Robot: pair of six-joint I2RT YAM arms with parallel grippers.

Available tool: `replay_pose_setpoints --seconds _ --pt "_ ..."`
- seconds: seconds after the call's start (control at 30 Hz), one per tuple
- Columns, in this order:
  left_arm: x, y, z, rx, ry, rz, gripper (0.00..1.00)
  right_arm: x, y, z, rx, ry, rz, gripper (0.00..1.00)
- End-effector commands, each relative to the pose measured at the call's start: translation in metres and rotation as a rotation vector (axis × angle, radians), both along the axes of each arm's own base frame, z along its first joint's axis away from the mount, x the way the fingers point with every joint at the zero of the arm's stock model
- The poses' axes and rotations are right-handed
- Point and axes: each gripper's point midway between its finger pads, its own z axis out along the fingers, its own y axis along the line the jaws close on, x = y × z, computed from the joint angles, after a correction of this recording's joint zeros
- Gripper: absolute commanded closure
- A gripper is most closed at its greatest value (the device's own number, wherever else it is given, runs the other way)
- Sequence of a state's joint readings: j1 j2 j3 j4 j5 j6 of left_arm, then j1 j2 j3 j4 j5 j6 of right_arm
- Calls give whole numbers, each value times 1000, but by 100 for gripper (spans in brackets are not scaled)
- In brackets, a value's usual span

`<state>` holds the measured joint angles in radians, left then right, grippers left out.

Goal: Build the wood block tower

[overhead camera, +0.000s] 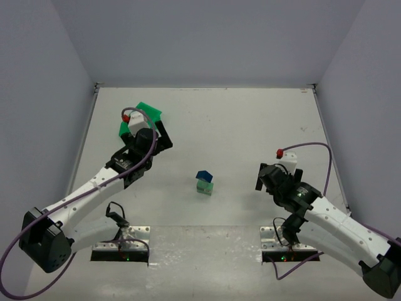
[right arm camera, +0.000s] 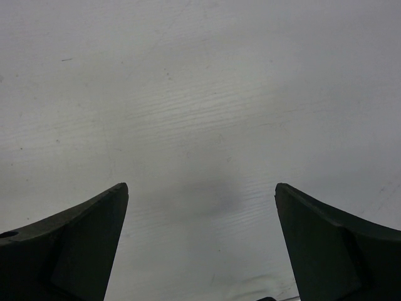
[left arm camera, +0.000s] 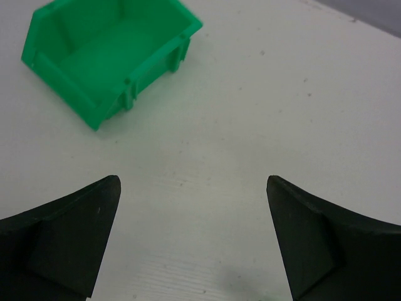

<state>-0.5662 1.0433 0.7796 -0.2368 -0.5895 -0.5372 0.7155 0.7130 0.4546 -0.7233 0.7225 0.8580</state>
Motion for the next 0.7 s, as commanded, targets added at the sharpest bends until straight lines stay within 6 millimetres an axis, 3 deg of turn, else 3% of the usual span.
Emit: replay_pose_setpoints --seconds 0.0,0.17,0.5,0.67 --pt "-3 15 8 -145 -73 130 0 14 9 11 68 -93 -9 1" --pt "-9 22 -5 -128 -75 140 0 18 1 19 58 -140 -62 1" --pt "1 13 -20 -104 -43 114 0 16 -7 25 82 -178 -130 1" --pt "1 14 -16 -107 -59 110 0 15 -13 24 72 -189 -143 1"
